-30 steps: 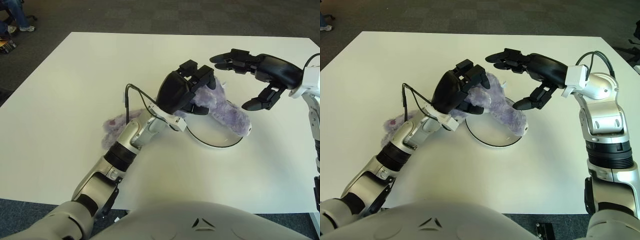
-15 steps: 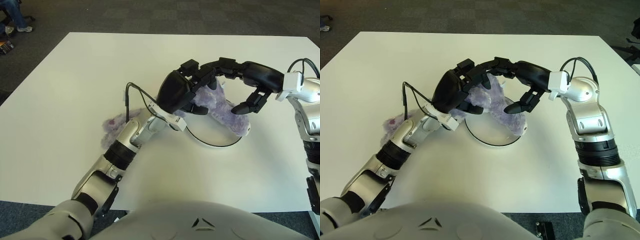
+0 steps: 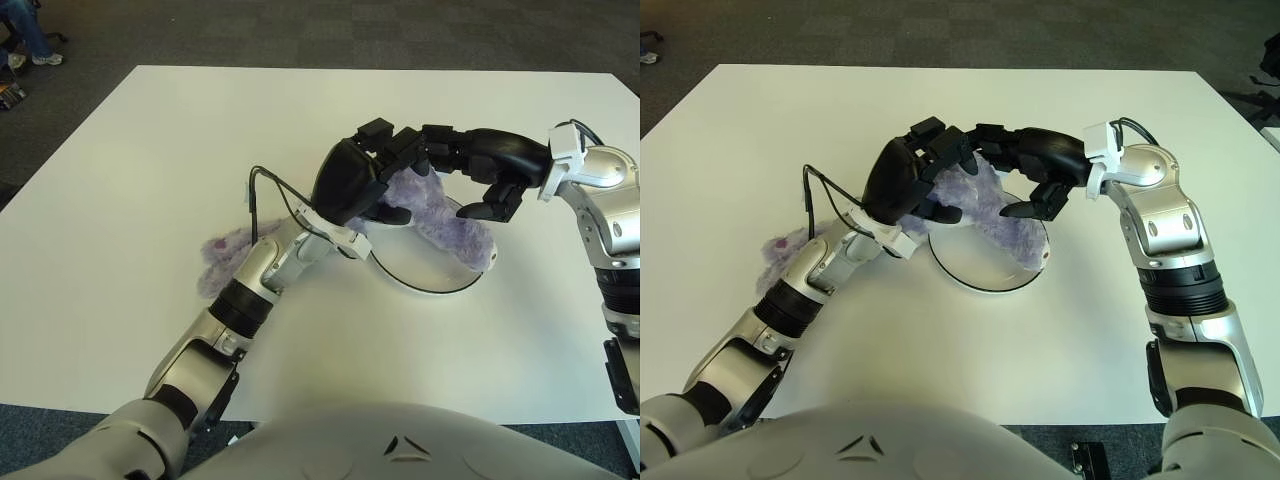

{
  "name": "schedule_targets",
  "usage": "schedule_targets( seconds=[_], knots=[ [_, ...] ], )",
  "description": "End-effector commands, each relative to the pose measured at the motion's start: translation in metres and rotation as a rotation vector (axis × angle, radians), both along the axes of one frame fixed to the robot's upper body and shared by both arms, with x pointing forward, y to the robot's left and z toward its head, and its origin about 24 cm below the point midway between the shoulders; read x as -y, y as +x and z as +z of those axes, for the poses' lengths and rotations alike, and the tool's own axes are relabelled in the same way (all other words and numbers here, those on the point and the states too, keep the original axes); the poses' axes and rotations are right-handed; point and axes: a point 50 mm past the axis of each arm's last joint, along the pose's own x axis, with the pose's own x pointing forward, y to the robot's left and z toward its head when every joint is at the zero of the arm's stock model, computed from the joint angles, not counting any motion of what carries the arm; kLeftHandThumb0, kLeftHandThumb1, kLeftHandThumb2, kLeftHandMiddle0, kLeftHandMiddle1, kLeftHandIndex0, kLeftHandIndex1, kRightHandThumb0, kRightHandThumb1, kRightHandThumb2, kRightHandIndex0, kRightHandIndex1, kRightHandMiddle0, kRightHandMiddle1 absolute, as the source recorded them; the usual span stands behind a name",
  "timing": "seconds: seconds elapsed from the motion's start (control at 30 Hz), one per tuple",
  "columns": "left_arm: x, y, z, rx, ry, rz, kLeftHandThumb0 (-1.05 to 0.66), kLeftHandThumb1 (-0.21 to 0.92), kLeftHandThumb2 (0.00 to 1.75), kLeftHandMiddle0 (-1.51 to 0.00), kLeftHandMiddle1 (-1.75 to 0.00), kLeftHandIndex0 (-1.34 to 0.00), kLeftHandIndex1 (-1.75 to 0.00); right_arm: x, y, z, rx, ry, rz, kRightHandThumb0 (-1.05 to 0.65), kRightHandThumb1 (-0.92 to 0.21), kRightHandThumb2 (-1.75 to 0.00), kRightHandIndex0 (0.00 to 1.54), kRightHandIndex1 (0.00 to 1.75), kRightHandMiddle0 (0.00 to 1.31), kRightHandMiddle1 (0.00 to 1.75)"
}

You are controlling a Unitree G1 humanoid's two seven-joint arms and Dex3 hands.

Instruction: Put the doll into the plate.

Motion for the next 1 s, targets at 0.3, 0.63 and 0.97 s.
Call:
schedule_targets(
  seconds=[0.3, 0.63, 0.97],
  knots=[
    [0.007, -0.003, 0.005, -0.036, 0.020, -0.048, 0.00, 0.19, 1.42, -0.70, -1.75, -0.57, -1.60, -0.022, -0.004, -0.008, -0.136, 0.130, 0.074, -0.53, -0.68, -0.75, 0.07, 0.26, 0.00, 0.55],
    [0.007, -0.003, 0.006, -0.013, 0.025, -0.022, 0.00, 0.19, 1.43, -0.69, -1.75, -0.56, -1.62, -0.022, -0.008, -0.010, -0.099, 0.094, 0.022, -0.43, -0.67, -0.85, 0.10, 0.28, 0.00, 0.61],
    [0.009, -0.005, 0.006, -0.046, 0.009, -0.069, 0.00, 0.17, 1.45, -0.71, -1.75, -0.58, -1.60, -0.024, -0.024, -0.027, -0.041, 0.004, -0.130, -0.35, -0.68, -0.94, 0.07, 0.26, 0.00, 0.60]
  ],
)
